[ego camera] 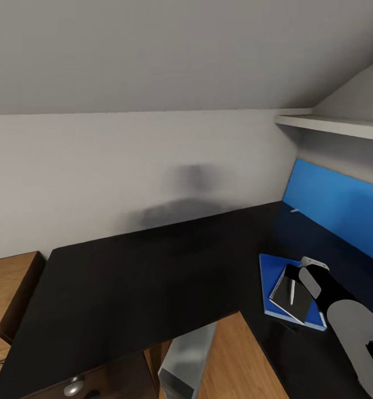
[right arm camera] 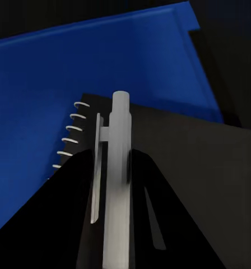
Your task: In the bedroom, organize the workspace by keeping the computer under the desk, ensuring the monitor is on the desk, placing the keyboard on the desk next to the monitor, placing the mouse on the desk next to the keyboard, moving the folder from the swivel chair onto the desk next to the mouse, stacking the notebook on top of the folder with the pen on top of the notebook, and positioning the swivel chair next to the desk.
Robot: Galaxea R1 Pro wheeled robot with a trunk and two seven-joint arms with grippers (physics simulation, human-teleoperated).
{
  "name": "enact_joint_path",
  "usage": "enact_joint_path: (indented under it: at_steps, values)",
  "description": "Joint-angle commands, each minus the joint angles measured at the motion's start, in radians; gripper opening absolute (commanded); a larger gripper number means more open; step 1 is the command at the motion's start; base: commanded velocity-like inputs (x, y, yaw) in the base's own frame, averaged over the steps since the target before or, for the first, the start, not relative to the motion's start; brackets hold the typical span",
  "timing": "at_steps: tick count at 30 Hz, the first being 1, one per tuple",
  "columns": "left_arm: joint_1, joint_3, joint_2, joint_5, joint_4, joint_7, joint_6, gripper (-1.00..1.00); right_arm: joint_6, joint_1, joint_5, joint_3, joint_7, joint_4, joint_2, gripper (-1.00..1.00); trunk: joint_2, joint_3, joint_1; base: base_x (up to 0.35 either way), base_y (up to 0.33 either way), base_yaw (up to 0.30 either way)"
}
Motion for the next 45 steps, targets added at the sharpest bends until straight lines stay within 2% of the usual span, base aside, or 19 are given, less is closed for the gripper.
enact_joint_path:
  at_steps: [1,5,8,9,25,30,35,40,41,45]
  values:
    - [0.0,-0.001,0.0,-0.002,-0.001,0.005,-0.001,1.0,0.004,0.0,-0.009,0.0,-0.006,-0.002,0.0,-1.0,0.007,0.002,-0.004,0.0,0.0,0.0]
    - [0.0,-0.002,0.0,-0.002,-0.001,0.006,-0.001,1.0,0.004,0.0,-0.009,0.001,-0.007,-0.002,0.0,-1.0,0.035,0.015,-0.019,0.0,0.0,0.0]
    - [0.0,-0.001,0.0,-0.002,-0.001,0.006,-0.001,1.0,0.005,0.0,-0.009,0.001,-0.007,-0.002,0.0,-1.0,0.035,0.015,-0.019,0.0,0.0,0.0]
    - [0.0,-0.001,0.0,-0.002,-0.001,0.006,-0.001,1.0,0.005,0.0,-0.009,0.001,-0.007,-0.002,0.0,1.0,0.035,0.015,-0.019,0.0,0.0,0.0]
    - [0.0,0.001,0.0,-0.001,-0.001,0.007,0.0,1.0,0.004,0.0,-0.01,0.002,-0.007,-0.02,0.002,1.0,0.035,0.015,-0.019,0.0,0.0,0.0]
    - [0.0,-0.001,0.001,-0.001,0.0,0.006,0.002,1.0,0.023,0.034,-0.012,0.027,-0.014,-0.194,0.014,1.0,0.035,0.015,-0.019,-0.169,0.0,0.0]
    - [0.0,-0.002,0.001,-0.001,0.0,0.005,0.004,1.0,0.083,0.151,-0.011,0.045,-0.053,-0.42,0.046,1.0,0.035,0.015,-0.019,-0.292,0.0,0.0]
    - [0.0,-0.002,0.001,0.0,0.002,0.004,0.005,1.0,0.125,0.248,-0.011,0.053,-0.136,-0.609,0.093,1.0,0.035,0.015,-0.019,-0.322,0.0,0.0]
    - [0.0,-0.002,0.001,0.0,0.003,0.004,0.005,1.0,0.135,0.284,-0.011,0.064,-0.166,-0.672,0.116,1.0,0.035,0.015,-0.019,-0.33,0.0,0.0]
    - [0.0,-0.002,0.001,0.0,0.004,0.005,0.007,1.0,0.146,0.347,-0.011,0.126,-0.203,-0.773,0.157,1.0,0.035,0.015,-0.019,-0.332,0.0,0.0]
